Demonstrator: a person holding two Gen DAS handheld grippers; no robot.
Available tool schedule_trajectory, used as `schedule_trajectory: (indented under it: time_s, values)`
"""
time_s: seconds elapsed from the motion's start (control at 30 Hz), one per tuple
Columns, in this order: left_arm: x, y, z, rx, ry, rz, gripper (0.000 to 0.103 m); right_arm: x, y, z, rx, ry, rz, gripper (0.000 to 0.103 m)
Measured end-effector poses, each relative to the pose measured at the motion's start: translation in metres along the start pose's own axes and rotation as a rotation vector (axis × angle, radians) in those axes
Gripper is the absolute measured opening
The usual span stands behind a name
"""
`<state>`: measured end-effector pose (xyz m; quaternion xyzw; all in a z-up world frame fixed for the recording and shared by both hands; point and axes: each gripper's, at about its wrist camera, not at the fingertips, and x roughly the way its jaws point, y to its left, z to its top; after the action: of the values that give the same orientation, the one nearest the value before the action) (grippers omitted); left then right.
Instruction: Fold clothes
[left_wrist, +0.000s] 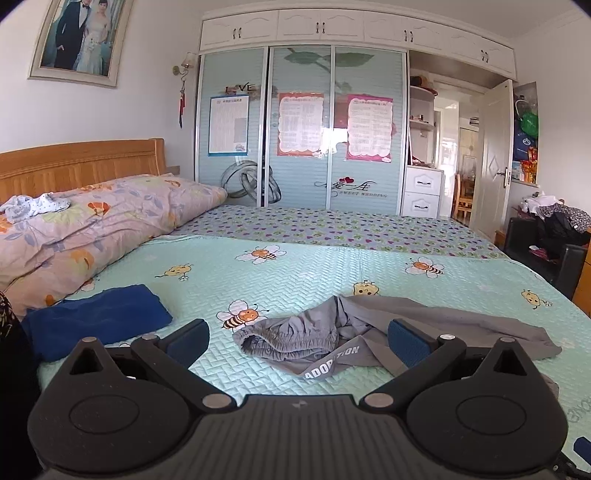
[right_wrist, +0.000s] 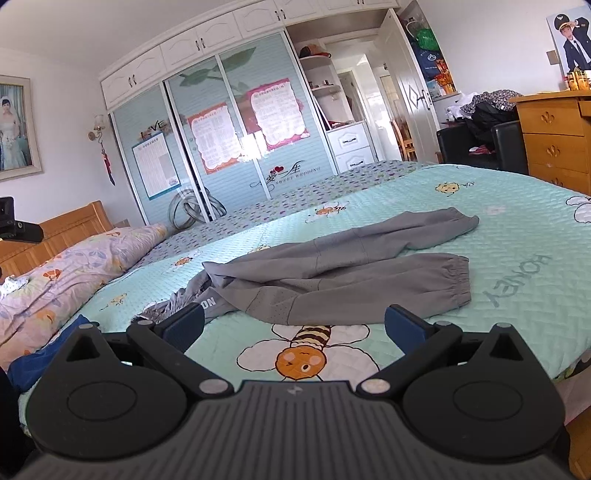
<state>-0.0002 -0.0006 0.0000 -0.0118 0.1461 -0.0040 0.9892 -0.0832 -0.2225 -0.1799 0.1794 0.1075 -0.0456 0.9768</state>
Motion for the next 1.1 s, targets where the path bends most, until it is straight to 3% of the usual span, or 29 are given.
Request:
schedule_trajectory:
  time_s: [0.23, 0.4, 1.1]
  values:
    - [-0.003, -0.007, -0.001, 0.033, 0.045, -0.022, 0.103, -0.004, -0.011, -0.001, 0.055, 0.045, -0.019, 0.103]
    - [0.006, 0.002, -0.002, -0.010, 0.097, -0.039, 0.103, 0.006, -0.007, -0.003, 0.036, 0.089, -0.035, 0.103]
    - [0.003, 0.005, -0.002, -0.024, 0.119, -0.028, 0.103, 0.007, -0.006, -0.007, 0.050, 0.117, -0.029, 0.103]
